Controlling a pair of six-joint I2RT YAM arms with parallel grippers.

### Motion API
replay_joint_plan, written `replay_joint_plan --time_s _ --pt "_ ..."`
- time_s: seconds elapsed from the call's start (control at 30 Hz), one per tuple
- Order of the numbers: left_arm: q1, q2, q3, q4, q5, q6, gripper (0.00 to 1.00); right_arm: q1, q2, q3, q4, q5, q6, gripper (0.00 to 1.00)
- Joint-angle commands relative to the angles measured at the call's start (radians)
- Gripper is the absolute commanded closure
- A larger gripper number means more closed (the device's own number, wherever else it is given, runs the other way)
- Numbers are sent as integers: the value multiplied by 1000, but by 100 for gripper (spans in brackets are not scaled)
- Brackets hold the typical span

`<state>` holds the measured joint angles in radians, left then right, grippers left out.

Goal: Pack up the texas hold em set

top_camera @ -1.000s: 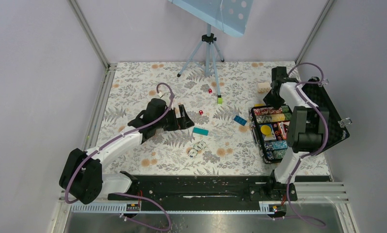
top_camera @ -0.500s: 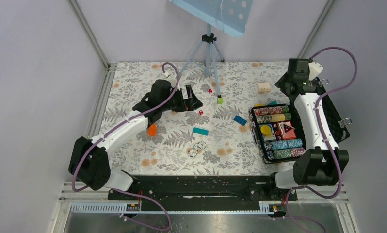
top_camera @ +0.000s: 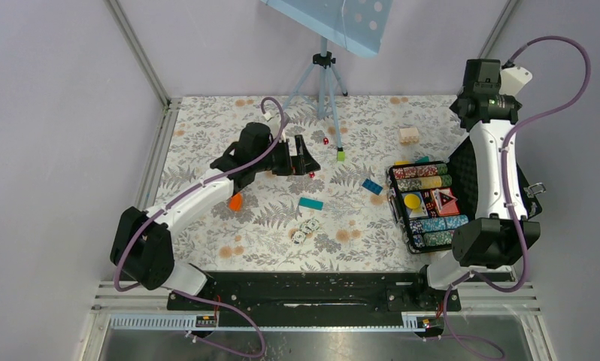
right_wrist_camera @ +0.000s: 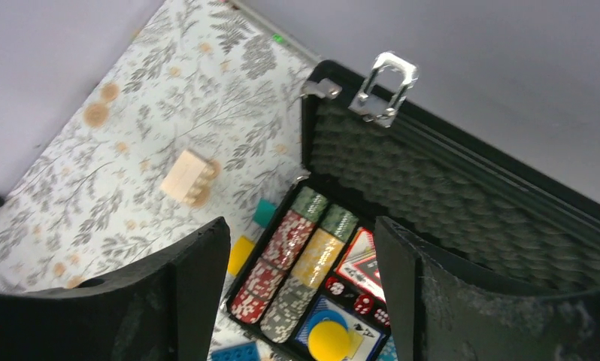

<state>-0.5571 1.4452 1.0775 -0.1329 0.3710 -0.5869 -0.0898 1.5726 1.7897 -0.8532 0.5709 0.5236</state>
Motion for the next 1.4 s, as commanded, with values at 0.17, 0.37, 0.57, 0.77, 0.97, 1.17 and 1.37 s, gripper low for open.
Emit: replay_joint_plan --time_s 0.17,0.37,0.57,0.77,0.97,1.17,1.37 --pt "-6 23 67 0 49 39 8 -63 1 8 -72 70 -38 21" --pt "-27 78 136 0 30 66 8 -67 -131 -211 23 -156 2 21" --pt "-70 226 309 -7 -18 81 9 -22 -349 -481 101 -188 59 23" --pt "-87 408 510 23 -22 70 12 49 -578 -761 110 -181 156 18" --pt "-119 597 690 80 11 92 17 50 -818 -1011 11 -163 352 16" --pt "-159 746 827 128 59 127 16 47 -1022 -1151 -103 -118 470 15" --pt "-182 1011 1141 19 162 69 16 42 -1032 -1208 -124 -184 496 13"
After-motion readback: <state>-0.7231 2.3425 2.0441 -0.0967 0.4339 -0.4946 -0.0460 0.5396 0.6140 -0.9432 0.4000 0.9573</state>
